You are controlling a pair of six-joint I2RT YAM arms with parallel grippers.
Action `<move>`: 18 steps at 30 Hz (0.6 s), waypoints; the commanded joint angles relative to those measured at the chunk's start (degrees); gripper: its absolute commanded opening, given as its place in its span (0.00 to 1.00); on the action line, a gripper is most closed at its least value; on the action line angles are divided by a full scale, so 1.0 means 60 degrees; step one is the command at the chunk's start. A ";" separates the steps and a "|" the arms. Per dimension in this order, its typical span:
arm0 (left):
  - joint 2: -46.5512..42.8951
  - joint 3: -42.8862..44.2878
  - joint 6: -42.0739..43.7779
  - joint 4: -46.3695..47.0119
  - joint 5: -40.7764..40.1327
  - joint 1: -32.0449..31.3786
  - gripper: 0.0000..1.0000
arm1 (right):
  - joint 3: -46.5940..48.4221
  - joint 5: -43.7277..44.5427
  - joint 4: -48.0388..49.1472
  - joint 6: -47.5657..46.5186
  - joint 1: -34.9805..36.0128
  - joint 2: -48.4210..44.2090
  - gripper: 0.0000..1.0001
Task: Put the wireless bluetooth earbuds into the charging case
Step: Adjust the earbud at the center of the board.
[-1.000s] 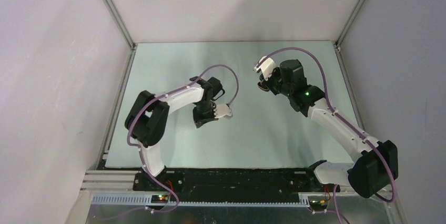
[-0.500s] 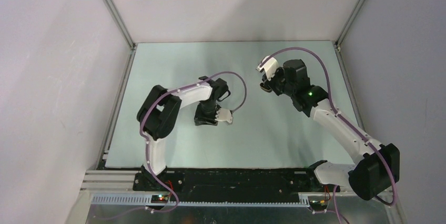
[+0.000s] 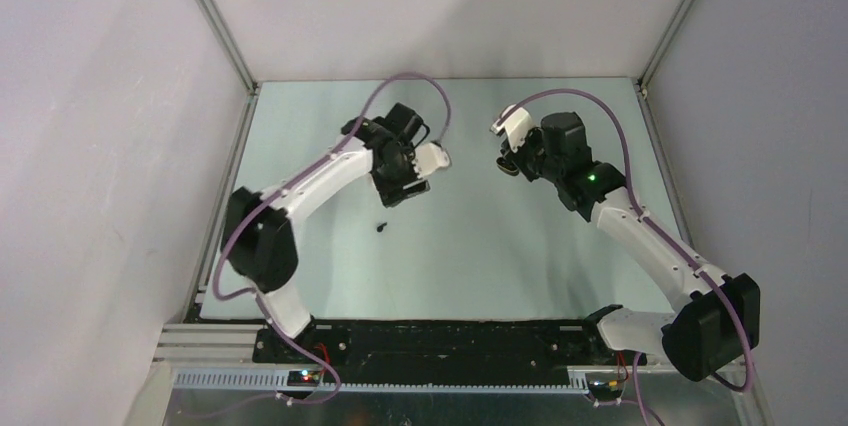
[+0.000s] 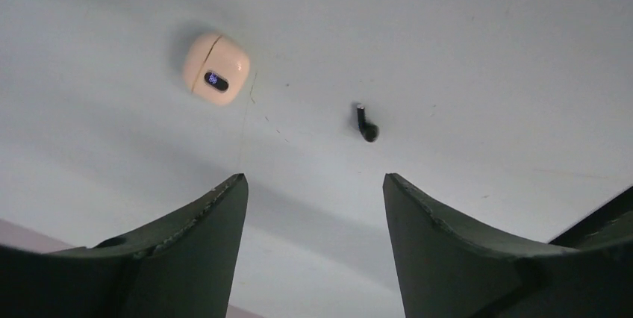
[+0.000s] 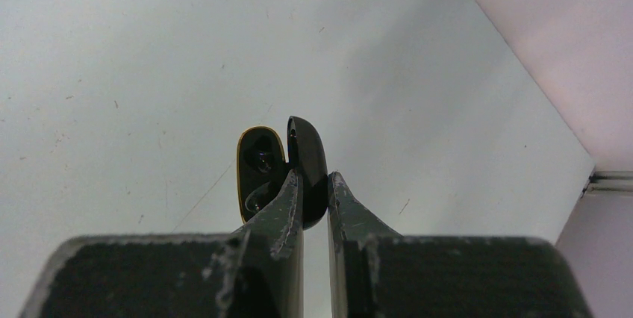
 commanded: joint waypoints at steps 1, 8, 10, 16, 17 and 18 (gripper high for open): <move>-0.1012 -0.0386 -0.5916 0.0631 -0.0622 0.0291 0.72 | 0.0184 -0.0174 0.0214 0.0221 -0.0128 -0.0097 0.00; -0.1064 -0.2137 -1.1155 0.1110 -0.2694 0.1343 0.64 | 0.0212 -0.0347 0.0355 0.0470 -0.0126 0.0237 0.00; -0.0972 -0.2386 -1.1927 0.1108 -0.2692 0.1499 0.61 | 0.0227 -0.0417 0.0240 0.0551 -0.0118 0.0319 0.00; -0.0056 -0.2649 -1.2689 0.1420 -0.1617 0.1539 0.57 | 0.0218 -0.0500 0.0186 0.0819 -0.0110 0.0564 0.00; 0.0065 -0.2620 -1.2718 0.1553 -0.1509 0.1539 0.57 | 0.0224 -0.0515 0.0196 0.0881 -0.0108 0.0601 0.00; 0.0124 -0.2593 -1.2713 0.1606 -0.1274 0.1539 0.57 | 0.0226 -0.0520 0.0177 0.0905 -0.0111 0.0615 0.00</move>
